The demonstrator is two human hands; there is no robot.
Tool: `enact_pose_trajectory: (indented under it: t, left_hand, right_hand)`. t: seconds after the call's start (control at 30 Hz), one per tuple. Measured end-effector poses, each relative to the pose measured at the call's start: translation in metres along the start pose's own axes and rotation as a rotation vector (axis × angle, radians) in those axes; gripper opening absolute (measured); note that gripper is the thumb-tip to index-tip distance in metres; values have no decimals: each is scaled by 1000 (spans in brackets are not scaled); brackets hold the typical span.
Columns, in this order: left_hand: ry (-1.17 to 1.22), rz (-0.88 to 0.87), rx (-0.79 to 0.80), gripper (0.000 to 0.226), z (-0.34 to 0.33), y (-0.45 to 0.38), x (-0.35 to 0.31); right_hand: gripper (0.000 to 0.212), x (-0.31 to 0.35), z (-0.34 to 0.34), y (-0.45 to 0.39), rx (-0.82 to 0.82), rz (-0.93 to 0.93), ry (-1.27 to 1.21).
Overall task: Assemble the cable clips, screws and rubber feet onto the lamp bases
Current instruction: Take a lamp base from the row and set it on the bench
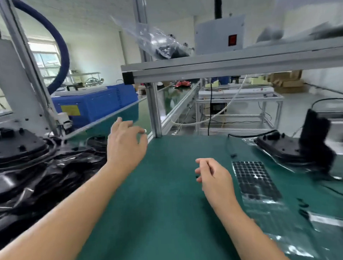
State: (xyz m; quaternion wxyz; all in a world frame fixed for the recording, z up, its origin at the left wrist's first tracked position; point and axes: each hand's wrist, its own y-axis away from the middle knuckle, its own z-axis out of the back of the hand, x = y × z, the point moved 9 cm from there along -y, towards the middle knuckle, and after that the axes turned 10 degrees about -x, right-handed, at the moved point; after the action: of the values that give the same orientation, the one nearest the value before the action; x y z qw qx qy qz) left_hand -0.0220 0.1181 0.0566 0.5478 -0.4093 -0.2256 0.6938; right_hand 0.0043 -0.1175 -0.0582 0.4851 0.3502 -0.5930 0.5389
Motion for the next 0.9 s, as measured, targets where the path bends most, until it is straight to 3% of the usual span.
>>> enact_pose_trajectory:
  t: [0.1, 0.23, 0.5, 0.63, 0.77, 0.9]
  left_hand:
    - [185, 16, 213, 21, -67, 22, -62]
    - [418, 183, 496, 13, -143, 52, -135]
    - [863, 811, 955, 24, -245, 115, -258]
    - [969, 1034, 972, 38, -269, 127, -294]
    - [702, 903, 952, 50, -283, 121, -300]
    - [773, 907, 1022, 39, -296, 117, -319]
  right_hand:
    - [24, -5, 54, -12, -95, -9, 22]
    - [24, -9, 117, -28, -247, -6, 39]
    - [27, -23, 180, -35, -532, 2, -25]
    - [28, -24, 195, -39, -613, 27, -19]
    - [28, -30, 196, -43, -618, 3, -14]
    - [30, -33, 199, -45, -642, -1, -50]
